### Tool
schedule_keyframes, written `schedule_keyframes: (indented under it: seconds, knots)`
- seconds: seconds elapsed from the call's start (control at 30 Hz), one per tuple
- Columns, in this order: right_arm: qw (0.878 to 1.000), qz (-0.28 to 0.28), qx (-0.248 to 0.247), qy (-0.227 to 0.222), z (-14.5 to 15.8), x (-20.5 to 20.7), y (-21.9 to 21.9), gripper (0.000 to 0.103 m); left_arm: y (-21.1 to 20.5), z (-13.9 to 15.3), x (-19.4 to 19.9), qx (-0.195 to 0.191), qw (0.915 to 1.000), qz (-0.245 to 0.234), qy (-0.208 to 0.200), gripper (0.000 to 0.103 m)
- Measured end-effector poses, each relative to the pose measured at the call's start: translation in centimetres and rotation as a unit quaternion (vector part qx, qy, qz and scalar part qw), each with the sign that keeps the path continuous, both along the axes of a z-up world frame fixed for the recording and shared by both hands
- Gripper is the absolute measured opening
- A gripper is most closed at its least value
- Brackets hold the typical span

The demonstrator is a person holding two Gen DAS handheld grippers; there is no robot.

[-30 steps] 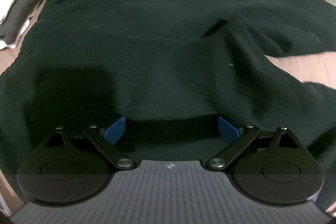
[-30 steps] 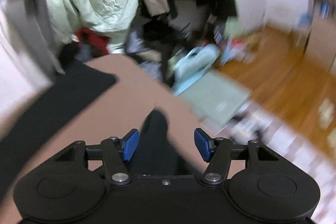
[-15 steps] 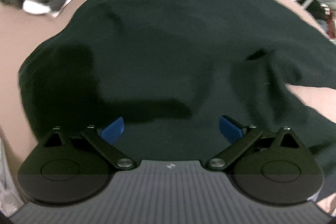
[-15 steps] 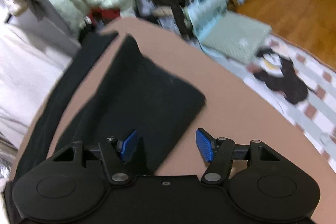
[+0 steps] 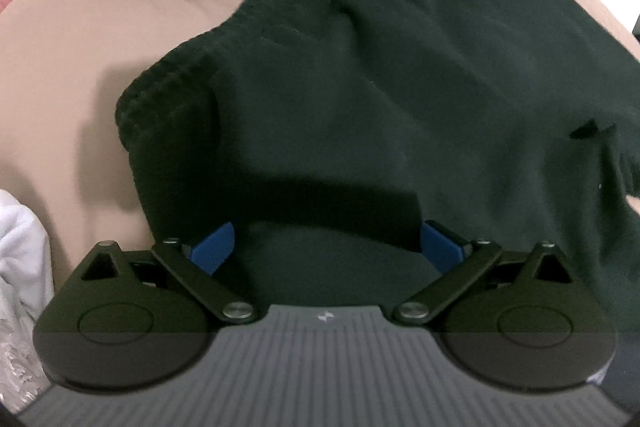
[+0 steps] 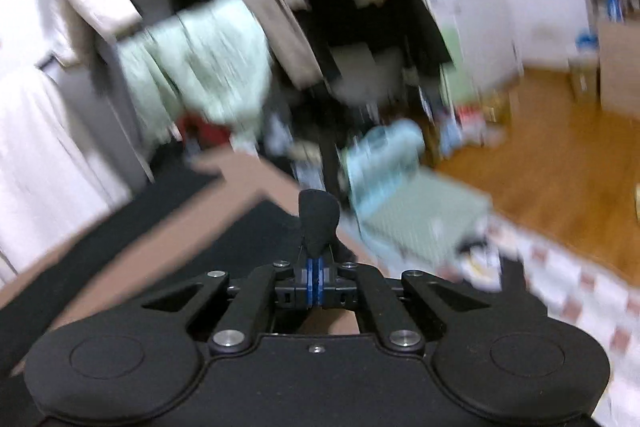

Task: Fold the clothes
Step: 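Lift the pants edge with the right gripper, fold it over, and release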

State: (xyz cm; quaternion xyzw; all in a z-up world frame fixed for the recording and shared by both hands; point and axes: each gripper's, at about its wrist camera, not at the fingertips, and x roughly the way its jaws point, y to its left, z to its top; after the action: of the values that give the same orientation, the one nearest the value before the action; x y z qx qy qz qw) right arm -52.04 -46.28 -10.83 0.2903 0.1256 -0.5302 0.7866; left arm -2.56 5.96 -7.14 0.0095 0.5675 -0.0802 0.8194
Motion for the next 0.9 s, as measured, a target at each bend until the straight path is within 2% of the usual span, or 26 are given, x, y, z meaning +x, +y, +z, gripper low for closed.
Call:
schedule_keyframes:
  seconds: [0.03, 0.13, 0.23, 0.33, 0.4, 0.53, 0.63, 0.7, 0.77, 0.8, 0.83, 0.9]
  knots:
    - [1.0, -0.003, 0.012, 0.003, -0.7, 0.0, -0.1, 0.002, -0.1, 0.3, -0.1, 0.002, 1.0, -0.009, -0.003, 0.101]
    - [1.0, -0.016, 0.017, 0.001, -1.2, -0.3, 0.8, 0.002, 1.3, 1.4, 0.1, -0.018, 0.9998, 0.004, -0.008, 0.101]
    - [1.0, -0.016, 0.017, -0.004, -1.3, -0.4, 1.0, 0.004, 3.6, 3.2, 0.6, -0.061, 0.9971, 0.046, -0.006, 0.101]
    - [1.0, -0.014, 0.021, -0.014, -1.4, -1.0, 1.5, 0.005, 4.9, 4.4, 0.9, -0.104, 0.9932, 0.051, 0.016, 0.103]
    - [1.0, -0.012, 0.019, -0.013, -1.3, -1.1, 1.9, 0.005, 5.4, 4.1, 1.6, -0.115, 0.9913, 0.044, 0.046, 0.103]
    - [1.0, -0.005, 0.024, -0.008, -1.3, -0.8, 1.8, 0.011, 8.2, 2.7, 2.0, -0.127, 0.9828, 0.124, 0.05, 0.103]
    - [1.0, -0.003, 0.029, -0.01, -1.2, -0.7, 1.6, 0.013, 10.0, 0.7, 2.1, -0.152, 0.9686, 0.18, 0.08, 0.103]
    - [0.999, -0.003, 0.031, -0.014, -1.2, -0.7, 1.7, 0.013, 11.1, -1.3, 1.6, -0.188, 0.9474, 0.227, 0.125, 0.103]
    - [0.999, -0.005, 0.04, -0.025, -1.3, -1.0, 1.6, 0.015, 11.2, -3.0, 1.4, -0.204, 0.9311, 0.251, 0.169, 0.103]
    - [0.998, -0.005, 0.045, -0.032, -1.4, -1.1, 1.6, 0.022, 10.7, -3.1, 1.4, -0.198, 0.9362, 0.239, 0.166, 0.103]
    - [0.998, -0.006, 0.053, -0.044, -1.6, -1.3, 1.5, 0.041, 10.1, -3.0, 1.5, -0.19, 0.9426, 0.224, 0.16, 0.102]
    - [0.994, -0.006, 0.073, -0.08, -2.4, -1.8, 1.4, 0.061, 8.9, -2.6, 1.6, -0.199, 0.9505, 0.196, 0.135, 0.094]
